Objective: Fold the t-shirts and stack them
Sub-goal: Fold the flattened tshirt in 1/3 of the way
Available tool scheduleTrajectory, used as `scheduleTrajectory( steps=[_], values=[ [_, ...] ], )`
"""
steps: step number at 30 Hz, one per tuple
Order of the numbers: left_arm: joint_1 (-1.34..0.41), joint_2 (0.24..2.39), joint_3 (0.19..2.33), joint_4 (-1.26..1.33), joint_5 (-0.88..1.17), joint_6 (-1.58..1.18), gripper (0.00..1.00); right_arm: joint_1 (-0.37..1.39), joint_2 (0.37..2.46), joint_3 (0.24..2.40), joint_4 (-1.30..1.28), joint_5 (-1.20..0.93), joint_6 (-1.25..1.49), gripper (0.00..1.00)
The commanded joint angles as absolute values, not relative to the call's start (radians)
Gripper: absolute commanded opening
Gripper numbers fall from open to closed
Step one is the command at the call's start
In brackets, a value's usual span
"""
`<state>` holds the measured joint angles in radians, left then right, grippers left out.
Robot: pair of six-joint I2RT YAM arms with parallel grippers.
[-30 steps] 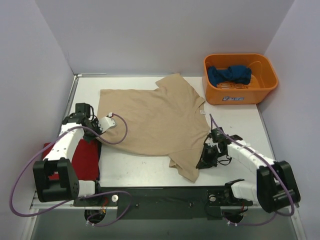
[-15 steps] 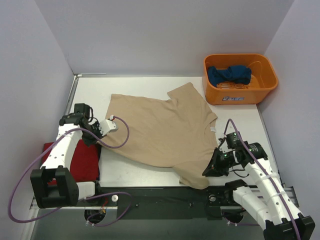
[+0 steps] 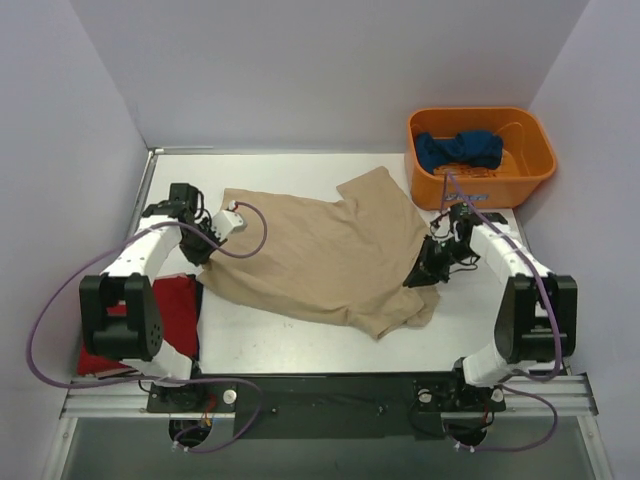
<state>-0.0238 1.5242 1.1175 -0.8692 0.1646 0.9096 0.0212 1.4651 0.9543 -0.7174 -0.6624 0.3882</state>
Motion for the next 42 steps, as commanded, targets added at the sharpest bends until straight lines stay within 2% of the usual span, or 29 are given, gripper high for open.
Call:
scheduleTrajectory(
  steps=[1,8,23,24,25,26,27,28,29,30,33,35,37,39,42],
  values=[
    [-0.023,1.618,1.242,-0.767,0.130,0.825,0.00,0.005,1.609,1.086,-0.655,-0.667,0.272,0.00],
    [-0.021,1.739,1.357,-0.778,0.038,0.798,0.00,-0.037,1.775,1.268,-0.632,-0.621,0.249,0.00],
    [-0.040,1.815,1.364,-0.735,-0.027,0.761,0.00,0.046,1.868,1.394,-0.643,-0.422,0.172,0.00],
    [-0.043,1.822,1.374,-0.735,-0.041,0.752,0.09,0.055,1.868,1.396,-0.643,-0.410,0.170,0.00],
    [-0.044,1.825,1.381,-0.732,-0.043,0.733,0.18,0.060,1.868,1.405,-0.643,-0.390,0.169,0.14],
    [-0.044,1.824,1.396,-0.729,-0.046,0.717,0.31,0.072,1.868,1.410,-0.646,-0.370,0.169,0.20],
    [-0.044,1.821,1.419,-0.729,-0.046,0.689,0.42,0.078,1.862,1.425,-0.653,-0.329,0.169,0.34],
    [-0.043,1.818,1.430,-0.726,-0.049,0.674,0.64,0.087,1.856,1.440,-0.657,-0.290,0.175,0.39],
    [-0.043,1.816,1.455,-0.719,-0.055,0.646,0.72,0.090,1.842,1.448,-0.666,-0.264,0.182,0.45],
    [-0.043,1.815,1.469,-0.716,-0.078,0.637,0.85,0.089,1.833,1.469,-0.678,-0.232,0.201,0.47],
    [-0.034,1.819,1.541,-0.716,-0.150,0.600,0.86,0.060,1.769,1.488,-0.776,-0.177,0.241,0.49],
    [-0.034,1.789,1.545,-0.738,-0.179,0.610,0.85,0.026,1.685,1.425,-0.805,-0.172,0.287,0.49],
    [-0.050,1.711,1.469,-0.771,-0.079,0.691,0.75,0.003,1.583,1.309,-0.804,-0.218,0.320,0.46],
    [-0.090,1.613,1.334,-0.798,0.085,0.817,0.55,0.003,1.494,1.186,-0.802,-0.261,0.348,0.45],
    [-0.133,1.520,1.140,-0.810,0.152,0.999,0.53,0.003,1.424,1.033,-0.767,-0.299,0.383,0.50]
  ],
)
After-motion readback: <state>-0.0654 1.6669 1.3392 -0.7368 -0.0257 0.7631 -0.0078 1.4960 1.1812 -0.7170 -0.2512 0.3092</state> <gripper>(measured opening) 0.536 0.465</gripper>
